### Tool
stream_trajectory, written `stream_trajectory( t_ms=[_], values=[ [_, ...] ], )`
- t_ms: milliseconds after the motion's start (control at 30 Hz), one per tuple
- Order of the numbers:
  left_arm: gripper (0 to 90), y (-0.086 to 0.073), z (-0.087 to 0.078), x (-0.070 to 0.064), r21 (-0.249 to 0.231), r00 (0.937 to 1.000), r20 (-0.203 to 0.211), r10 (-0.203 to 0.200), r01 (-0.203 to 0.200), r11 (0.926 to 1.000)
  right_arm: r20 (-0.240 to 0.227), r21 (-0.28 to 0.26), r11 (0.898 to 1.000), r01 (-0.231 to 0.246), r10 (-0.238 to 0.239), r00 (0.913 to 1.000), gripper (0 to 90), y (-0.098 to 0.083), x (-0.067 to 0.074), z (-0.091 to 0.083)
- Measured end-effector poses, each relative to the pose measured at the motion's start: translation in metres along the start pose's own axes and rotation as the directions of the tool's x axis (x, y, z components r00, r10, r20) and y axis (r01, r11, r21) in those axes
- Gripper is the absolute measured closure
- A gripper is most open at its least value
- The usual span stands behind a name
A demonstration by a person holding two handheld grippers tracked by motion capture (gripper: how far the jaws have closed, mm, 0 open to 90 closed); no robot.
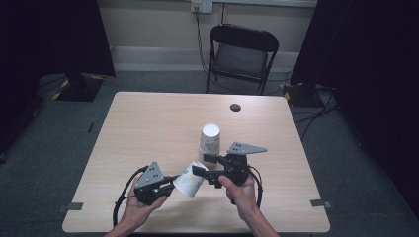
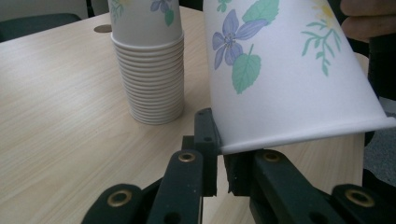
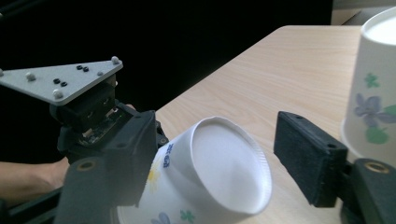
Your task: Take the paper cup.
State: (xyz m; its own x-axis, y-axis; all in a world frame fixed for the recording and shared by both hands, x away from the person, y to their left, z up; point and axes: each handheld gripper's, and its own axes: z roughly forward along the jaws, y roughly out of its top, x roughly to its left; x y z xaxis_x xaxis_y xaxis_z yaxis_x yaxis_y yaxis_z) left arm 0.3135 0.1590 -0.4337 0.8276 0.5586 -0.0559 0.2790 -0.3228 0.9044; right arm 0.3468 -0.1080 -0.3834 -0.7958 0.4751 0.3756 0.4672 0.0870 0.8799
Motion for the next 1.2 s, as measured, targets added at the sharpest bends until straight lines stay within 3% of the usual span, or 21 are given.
stream_trajectory(
  t_ms=[100,267,433,600,833,1100,1200],
  values=[
    [85.1,-0.003,0.003,0.005,0.046,0.9999,-0.015,-0.001,0.002,0.9989,0.028,0.004,0.999,0.036,-0.036,0.9989,35.4,0.001,0.000,-0.003],
    [85.0,-0.006,0.007,0.011,0.092,0.9995,0.010,-0.032,0.031,0.9953,0.053,0.024,0.993,0.115,-0.116,0.9919,41.4,0.001,0.002,-0.003],
    [85.0,-0.007,0.010,0.014,0.121,0.9990,0.021,-0.039,0.036,0.9920,0.074,0.083,0.976,0.201,-0.207,0.9755,44.6,0.001,0.010,0.002],
    [84.9,-0.006,0.016,0.016,0.142,0.9976,0.036,-0.060,0.054,0.9885,0.040,0.102,0.963,0.249,-0.254,0.9665,54.3,0.003,0.016,0.006],
    [84.9,-0.003,0.022,0.014,0.156,0.9965,0.059,-0.059,0.049,0.9866,0.003,0.144,0.949,0.281,-0.285,0.9586,61.5,0.001,0.015,0.012],
    [85.0,-0.003,0.022,0.013,0.163,0.9946,0.081,-0.065,0.051,0.9854,0.008,0.172,0.935,0.310,-0.316,0.9486,60.9,-0.004,0.012,0.010],
    [85.1,-0.003,0.020,0.013,0.155,0.9940,0.079,-0.076,0.063,0.9859,0.010,0.185,0.934,0.306,-0.313,0.9495,60.8,-0.007,0.009,0.010]
  ],
)
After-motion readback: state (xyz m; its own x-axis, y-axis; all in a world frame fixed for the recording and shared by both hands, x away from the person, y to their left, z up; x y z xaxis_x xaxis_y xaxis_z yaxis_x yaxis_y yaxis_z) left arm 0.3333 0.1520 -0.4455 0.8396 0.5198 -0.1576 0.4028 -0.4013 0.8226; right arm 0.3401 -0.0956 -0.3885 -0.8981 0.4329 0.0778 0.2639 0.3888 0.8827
